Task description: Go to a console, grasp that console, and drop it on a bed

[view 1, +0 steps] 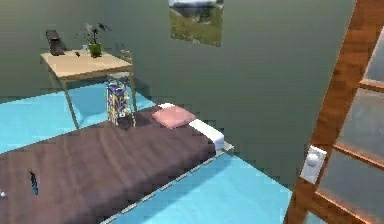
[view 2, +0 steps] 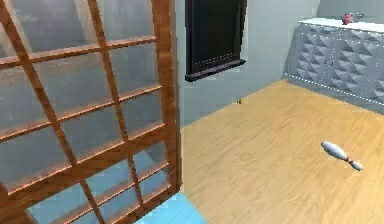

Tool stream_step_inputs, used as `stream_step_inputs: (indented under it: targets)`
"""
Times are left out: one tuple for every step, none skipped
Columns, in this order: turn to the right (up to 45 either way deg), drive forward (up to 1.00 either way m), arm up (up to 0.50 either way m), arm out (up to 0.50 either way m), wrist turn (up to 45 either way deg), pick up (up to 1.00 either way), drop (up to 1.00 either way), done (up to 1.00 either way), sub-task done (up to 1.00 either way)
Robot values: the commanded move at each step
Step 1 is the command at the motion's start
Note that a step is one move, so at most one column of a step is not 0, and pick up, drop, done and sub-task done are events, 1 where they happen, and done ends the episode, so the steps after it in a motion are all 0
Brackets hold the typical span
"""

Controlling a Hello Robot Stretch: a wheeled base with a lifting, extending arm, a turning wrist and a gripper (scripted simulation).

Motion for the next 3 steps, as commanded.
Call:
stream_step_inputs:
  targets:
    - [-45.0,0.0,0.0,0.0,0.0,0.0,0.0,0.0,0.0]
    - [-21.0,0.0,0.0,0.0,0.0,0.0,0.0,0.0,0.0]
    - [0.0,0.65,0.0,0.0,0.0,0.0,0.0,0.0,0.0]
